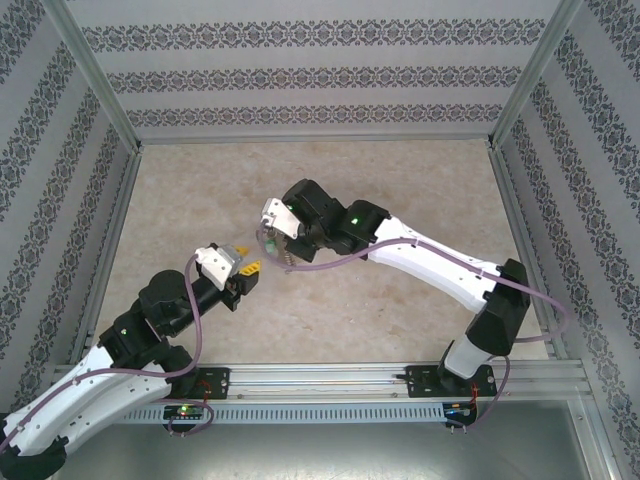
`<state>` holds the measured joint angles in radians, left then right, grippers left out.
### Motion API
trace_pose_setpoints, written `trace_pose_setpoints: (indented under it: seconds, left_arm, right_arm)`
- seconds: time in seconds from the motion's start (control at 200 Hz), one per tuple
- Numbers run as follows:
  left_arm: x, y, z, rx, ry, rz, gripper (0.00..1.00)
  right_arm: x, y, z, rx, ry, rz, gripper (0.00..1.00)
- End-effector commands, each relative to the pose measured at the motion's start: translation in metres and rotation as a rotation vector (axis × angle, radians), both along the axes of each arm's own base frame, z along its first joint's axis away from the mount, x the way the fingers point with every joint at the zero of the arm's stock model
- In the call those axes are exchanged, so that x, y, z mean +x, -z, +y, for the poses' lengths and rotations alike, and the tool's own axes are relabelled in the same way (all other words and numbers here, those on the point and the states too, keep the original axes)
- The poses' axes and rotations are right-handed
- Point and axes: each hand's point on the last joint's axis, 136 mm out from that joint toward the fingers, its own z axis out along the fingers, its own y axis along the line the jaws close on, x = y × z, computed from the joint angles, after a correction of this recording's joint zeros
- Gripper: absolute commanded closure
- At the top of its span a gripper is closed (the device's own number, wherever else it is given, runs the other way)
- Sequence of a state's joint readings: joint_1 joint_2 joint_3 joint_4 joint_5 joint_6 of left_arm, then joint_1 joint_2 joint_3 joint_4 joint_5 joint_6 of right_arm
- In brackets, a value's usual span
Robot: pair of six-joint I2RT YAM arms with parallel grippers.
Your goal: Put the keys on the keyring
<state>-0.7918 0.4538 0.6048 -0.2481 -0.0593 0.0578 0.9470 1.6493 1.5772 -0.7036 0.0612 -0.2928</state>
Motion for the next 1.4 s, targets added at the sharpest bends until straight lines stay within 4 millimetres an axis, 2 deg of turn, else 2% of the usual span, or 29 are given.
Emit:
trace_pose_setpoints:
  seconds: [0.0, 0.13, 0.245, 0.42, 0.57, 0.709, 0.809, 1.034, 1.059, 1.109, 1.244, 1.399]
  left_arm:
    - [0.006, 0.011, 0.011, 0.011, -0.078, 0.035, 0.63]
    - [0.010, 0.013, 0.008, 0.010, -0.083, 0.042, 0.63]
    - [0.013, 0.018, 0.008, 0.014, -0.099, 0.053, 0.63]
    - [0.017, 0.028, 0.012, 0.031, -0.137, 0.078, 0.62]
    - [0.018, 0.027, 0.010, -0.001, -0.139, 0.082, 0.54]
    - [0.019, 0.025, 0.008, -0.036, -0.140, 0.092, 0.41]
    - [0.021, 0.025, 0.011, -0.059, -0.167, 0.105, 0.28]
    - [0.027, 0.032, 0.010, -0.024, -0.195, 0.150, 0.18]
    - [0.028, 0.033, 0.010, -0.020, -0.201, 0.155, 0.15]
    - [0.030, 0.034, 0.011, -0.015, -0.215, 0.163, 0.01]
    - [0.037, 0.039, 0.008, 0.003, -0.239, 0.192, 0.00]
    - [0.044, 0.044, 0.008, -0.001, -0.288, 0.243, 0.00]
  right_arm:
    - [0.000, -0.007, 0.017, 0.120, 0.010, 0.076, 1.00]
    - [-0.001, 0.015, 0.021, 0.118, 0.027, 0.159, 1.00]
    - [-0.008, 0.023, 0.028, 0.145, 0.021, 0.220, 1.00]
    - [-0.015, 0.040, 0.022, 0.147, 0.062, 0.273, 1.00]
    - [-0.017, 0.075, 0.016, 0.118, 0.107, 0.340, 1.00]
    - [-0.014, 0.101, 0.012, 0.114, 0.146, 0.372, 1.00]
    - [-0.009, 0.111, 0.007, 0.099, 0.171, 0.373, 1.00]
    - [-0.012, 0.133, -0.015, 0.071, 0.236, 0.412, 1.00]
    - [-0.013, 0.135, -0.018, 0.071, 0.246, 0.419, 1.00]
    - [-0.017, 0.143, -0.025, 0.063, 0.269, 0.435, 1.00]
    - [-0.027, 0.164, -0.040, 0.044, 0.322, 0.472, 1.00]
    - [-0.035, 0.178, -0.056, 0.035, 0.382, 0.484, 1.00]
